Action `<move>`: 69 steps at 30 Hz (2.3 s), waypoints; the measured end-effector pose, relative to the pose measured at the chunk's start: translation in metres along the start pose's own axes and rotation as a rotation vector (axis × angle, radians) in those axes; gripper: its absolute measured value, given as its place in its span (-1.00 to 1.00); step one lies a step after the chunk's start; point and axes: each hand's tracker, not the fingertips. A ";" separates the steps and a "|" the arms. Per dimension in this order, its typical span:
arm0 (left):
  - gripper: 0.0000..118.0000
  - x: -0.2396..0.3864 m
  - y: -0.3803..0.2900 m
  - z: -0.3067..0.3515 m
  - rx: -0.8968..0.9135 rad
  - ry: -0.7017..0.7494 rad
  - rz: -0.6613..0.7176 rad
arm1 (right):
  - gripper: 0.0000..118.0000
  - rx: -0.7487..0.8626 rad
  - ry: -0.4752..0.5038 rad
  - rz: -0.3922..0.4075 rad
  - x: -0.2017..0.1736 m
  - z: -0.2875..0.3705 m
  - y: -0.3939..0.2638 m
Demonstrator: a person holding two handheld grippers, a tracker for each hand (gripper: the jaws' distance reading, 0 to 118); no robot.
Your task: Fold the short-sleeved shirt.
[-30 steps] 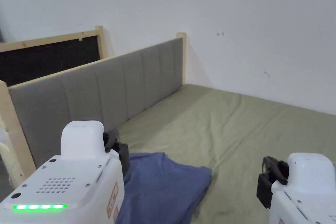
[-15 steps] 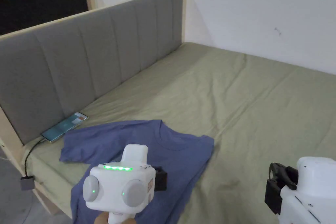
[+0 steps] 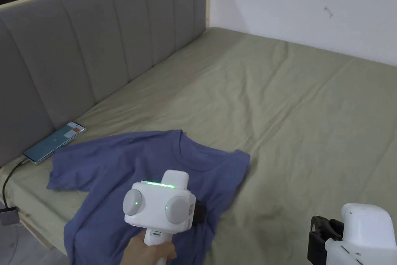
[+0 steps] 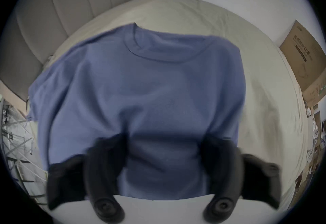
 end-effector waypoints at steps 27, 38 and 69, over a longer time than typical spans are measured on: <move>-0.82 0.129 0.111 0.142 0.197 -0.541 0.131 | -1.00 0.194 -0.202 -0.196 0.118 0.125 0.014; -0.82 0.405 0.072 0.222 0.177 -0.976 -0.273 | -1.00 0.296 -0.557 -0.386 0.232 0.233 -0.033; -1.00 0.252 -0.042 0.103 -0.032 -0.454 -0.215 | -1.00 0.095 -0.510 -0.408 0.221 0.189 -0.080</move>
